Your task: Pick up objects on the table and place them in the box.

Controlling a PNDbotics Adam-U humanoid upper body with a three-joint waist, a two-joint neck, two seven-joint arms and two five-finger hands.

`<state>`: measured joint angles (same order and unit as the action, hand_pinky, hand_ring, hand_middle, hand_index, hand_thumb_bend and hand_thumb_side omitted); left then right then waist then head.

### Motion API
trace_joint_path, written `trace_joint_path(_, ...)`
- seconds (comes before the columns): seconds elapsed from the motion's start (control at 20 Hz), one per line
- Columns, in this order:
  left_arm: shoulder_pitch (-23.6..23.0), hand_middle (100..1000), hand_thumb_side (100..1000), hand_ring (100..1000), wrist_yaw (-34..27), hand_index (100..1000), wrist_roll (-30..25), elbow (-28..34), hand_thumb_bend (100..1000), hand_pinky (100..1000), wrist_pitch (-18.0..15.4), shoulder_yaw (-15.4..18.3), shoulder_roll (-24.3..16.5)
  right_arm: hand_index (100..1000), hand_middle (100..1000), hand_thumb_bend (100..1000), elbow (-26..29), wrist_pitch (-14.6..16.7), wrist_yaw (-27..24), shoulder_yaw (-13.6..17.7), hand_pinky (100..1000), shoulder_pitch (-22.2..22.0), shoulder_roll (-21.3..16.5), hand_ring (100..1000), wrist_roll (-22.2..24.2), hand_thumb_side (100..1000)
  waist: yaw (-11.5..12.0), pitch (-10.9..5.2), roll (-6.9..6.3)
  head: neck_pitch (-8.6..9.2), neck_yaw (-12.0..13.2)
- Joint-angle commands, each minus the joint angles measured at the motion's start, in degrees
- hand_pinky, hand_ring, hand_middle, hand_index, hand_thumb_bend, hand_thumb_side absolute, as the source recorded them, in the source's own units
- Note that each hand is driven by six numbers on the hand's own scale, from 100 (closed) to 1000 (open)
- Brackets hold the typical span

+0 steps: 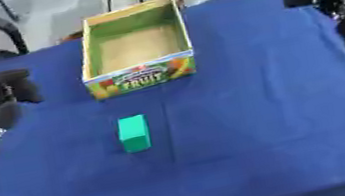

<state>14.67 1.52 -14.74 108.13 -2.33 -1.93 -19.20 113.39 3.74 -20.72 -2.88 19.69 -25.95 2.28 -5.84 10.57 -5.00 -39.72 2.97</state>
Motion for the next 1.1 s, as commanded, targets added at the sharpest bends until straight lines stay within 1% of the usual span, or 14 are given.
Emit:
trace_joint_path(0.05,0.5,604,665,618,0.0,808,-0.2,0.9,588,703,-0.1,0.0,-0.7,613,555,100,1.2,0.0,-0.2,0.4,718,0.9,-0.9,672,0.2,854,0.1,-0.72,0.32,0.14,0.0)
trace_joint_path(0.45,0.5,604,665,617,0.4,809,-0.3,0.9,591,702,0.0,0.1,-0.8,613,555,100,1.2,0.0,-0.2,0.3,718,1.0,-0.9,672,0.2,854,0.2,-0.72,0.38,0.19,0.0)
trace_joint_path(0.6,0.7,607,641,617,1.5,814,-0.9,0.6,629,699,0.6,0.0,-1.1,613,555,100,1.2,0.0,-0.2,0.3,718,0.9,-0.9,672,0.2,854,0.3,-0.73,0.37,0.14,0.0)
trace_joint_path(0.65,0.9,606,622,616,2.2,815,-1.3,0.5,654,696,0.9,-0.1,-1.3,613,555,100,1.2,0.0,-0.2,0.3,718,0.9,-1.0,672,0.2,854,0.3,-0.74,0.36,0.11,0.0)
trace_joint_path(0.85,3.5,610,565,618,5.7,819,-3.3,-0.9,705,690,1.8,-1.1,-3.0,613,555,100,1.2,-0.1,-0.2,0.2,718,1.0,-0.9,672,0.3,855,0.3,-0.8,0.4,0.09,0.1)
trace_joint_path(1.1,8.0,624,554,631,10.3,827,-6.1,-4.1,682,668,1.2,-3.8,-4.9,613,555,100,1.2,-0.1,-0.3,0.1,718,1.1,-0.9,673,0.4,854,0.2,-0.8,0.78,0.09,0.4)
